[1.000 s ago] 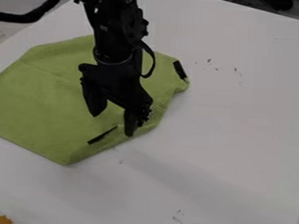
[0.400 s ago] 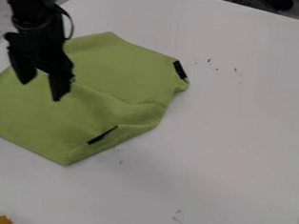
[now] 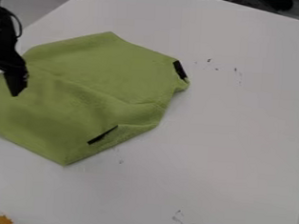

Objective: Fold the cloth from the bottom left to the center

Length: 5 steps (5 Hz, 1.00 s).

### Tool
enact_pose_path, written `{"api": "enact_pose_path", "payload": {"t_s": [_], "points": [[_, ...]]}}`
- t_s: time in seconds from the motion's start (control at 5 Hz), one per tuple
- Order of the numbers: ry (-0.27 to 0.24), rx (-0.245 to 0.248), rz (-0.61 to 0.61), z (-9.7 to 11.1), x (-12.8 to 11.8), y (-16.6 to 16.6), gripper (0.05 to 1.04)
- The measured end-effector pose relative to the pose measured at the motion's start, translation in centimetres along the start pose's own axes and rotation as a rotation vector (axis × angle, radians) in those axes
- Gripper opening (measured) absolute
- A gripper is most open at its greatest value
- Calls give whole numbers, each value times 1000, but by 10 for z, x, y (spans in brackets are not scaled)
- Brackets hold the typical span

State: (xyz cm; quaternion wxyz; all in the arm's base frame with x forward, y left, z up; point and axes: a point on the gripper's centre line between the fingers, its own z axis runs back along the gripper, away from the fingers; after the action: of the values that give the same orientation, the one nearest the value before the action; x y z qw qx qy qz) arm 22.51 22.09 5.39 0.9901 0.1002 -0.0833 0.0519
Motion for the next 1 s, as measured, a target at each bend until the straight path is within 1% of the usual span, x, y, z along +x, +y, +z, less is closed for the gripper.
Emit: {"api": "enact_pose_path", "payload": {"t_s": [0.2, 0.4, 0.6, 0.8, 1.0], "points": [[-3, 4, 58, -21, -12, 27, 1001], [7, -11, 94, -37, -24, 36, 1001], [18, -18, 106, -46, -29, 37, 1001], [-4, -16, 124, -48, -30, 35, 965], [3, -22, 119, -49, -32, 31, 719]]}}
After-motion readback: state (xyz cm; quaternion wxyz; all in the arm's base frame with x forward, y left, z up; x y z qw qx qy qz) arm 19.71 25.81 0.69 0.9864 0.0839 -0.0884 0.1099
